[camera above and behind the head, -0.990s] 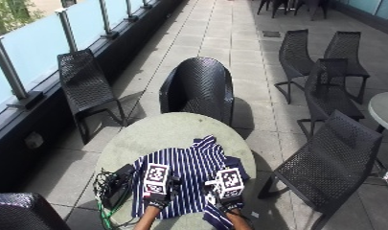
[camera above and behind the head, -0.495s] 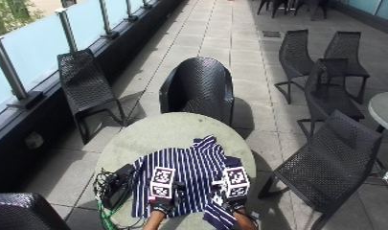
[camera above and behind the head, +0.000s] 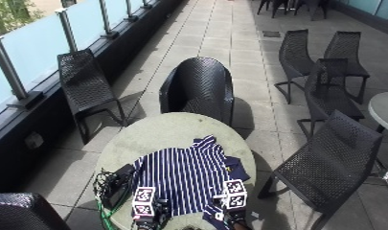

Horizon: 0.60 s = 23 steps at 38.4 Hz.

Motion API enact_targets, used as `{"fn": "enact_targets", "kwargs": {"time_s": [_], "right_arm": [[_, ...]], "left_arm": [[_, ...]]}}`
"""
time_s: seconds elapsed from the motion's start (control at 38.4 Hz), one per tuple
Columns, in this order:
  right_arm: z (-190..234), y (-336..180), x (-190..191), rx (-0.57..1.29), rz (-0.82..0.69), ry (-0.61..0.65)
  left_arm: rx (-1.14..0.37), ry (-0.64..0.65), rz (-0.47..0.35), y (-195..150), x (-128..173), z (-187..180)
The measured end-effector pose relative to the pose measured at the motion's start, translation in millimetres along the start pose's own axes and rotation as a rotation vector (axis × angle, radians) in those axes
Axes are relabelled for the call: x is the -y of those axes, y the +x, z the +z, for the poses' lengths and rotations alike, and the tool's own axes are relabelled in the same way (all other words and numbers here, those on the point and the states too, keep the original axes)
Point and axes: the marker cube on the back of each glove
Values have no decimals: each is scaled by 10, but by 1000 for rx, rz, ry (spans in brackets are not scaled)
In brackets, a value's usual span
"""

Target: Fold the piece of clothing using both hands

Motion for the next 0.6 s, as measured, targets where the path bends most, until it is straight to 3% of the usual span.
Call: {"fn": "enact_targets", "kwargs": {"time_s": [0.18,0.26,0.36,0.44,0.52,0.6], "right_arm": [[120,80,83,56,-8,48],[127,152,159,25,-34,204],[-76,313,153,-133,-91,450],[-126,257,-144,-46,-182,316],[-351,289,-365,65,-273,162],[-663,360,-412,139,-352,41]], "left_arm": [[-117,95,73,-97,18,112],[-74,196,83,-114,-39,37],[104,410,81,-147,-162,-196],[130,410,150,-112,-403,-444],[-37,237,254,41,-727,-644],[-135,101,332,76,-837,-903]]}}
